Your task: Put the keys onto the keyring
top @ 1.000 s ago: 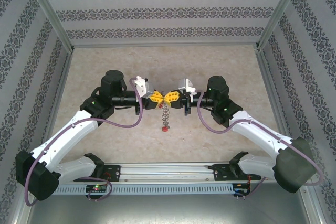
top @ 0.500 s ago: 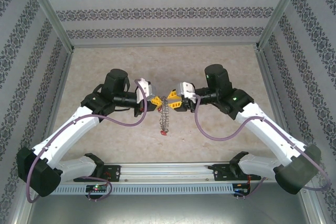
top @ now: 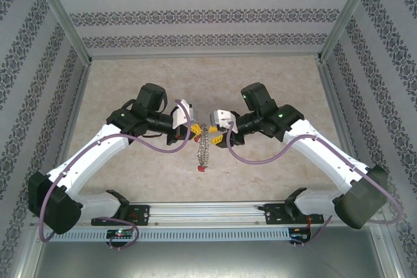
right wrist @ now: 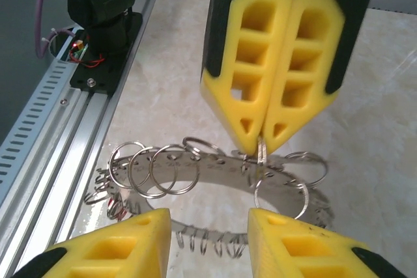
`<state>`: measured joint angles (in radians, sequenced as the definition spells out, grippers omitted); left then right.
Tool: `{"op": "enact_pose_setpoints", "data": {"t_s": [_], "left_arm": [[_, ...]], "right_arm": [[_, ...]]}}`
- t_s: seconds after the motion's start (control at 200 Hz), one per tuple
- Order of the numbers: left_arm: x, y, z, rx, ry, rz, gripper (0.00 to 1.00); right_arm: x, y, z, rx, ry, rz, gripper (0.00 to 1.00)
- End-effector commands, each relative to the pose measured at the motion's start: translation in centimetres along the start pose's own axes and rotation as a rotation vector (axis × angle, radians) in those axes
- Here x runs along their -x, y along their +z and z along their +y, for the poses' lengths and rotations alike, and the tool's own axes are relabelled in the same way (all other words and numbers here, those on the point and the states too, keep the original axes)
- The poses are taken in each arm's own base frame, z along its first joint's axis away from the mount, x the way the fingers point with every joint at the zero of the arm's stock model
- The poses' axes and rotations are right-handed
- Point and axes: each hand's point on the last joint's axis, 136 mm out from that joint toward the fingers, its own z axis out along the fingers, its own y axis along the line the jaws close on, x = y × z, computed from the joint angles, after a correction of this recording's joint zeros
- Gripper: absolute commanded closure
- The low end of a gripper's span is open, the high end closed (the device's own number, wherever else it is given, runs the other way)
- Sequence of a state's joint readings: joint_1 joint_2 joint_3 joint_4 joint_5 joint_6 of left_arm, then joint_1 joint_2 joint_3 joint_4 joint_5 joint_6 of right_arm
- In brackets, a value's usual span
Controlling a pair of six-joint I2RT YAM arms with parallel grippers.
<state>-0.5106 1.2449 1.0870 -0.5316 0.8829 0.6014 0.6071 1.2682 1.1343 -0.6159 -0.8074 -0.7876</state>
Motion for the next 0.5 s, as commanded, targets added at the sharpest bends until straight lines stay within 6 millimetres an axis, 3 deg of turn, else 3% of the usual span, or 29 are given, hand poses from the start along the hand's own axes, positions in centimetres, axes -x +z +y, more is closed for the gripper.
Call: {"op": "enact_pose_setpoints", "data": {"t_s": [0.0,0.395,0.495], "left_arm": [[1.4,-0.3,-0.8,-0.041,0.049,-0.031,1.0],[2.1,0.6,-0.8,-0.084,0.049,-0.065,1.0],[2.2,0.7,-0.8,-0.089,0.05,-0.066,1.0]], "right_arm": [[1.4,-0.1,-0.6,-0.019,-0.023,-0.018,0.64],[2.0,1.3,-1.5,-0.015,-0.019,-0.048,0.67],[2.2,1.4,-1.4,-0.002,-0.016,-0.056,0.78]]}}
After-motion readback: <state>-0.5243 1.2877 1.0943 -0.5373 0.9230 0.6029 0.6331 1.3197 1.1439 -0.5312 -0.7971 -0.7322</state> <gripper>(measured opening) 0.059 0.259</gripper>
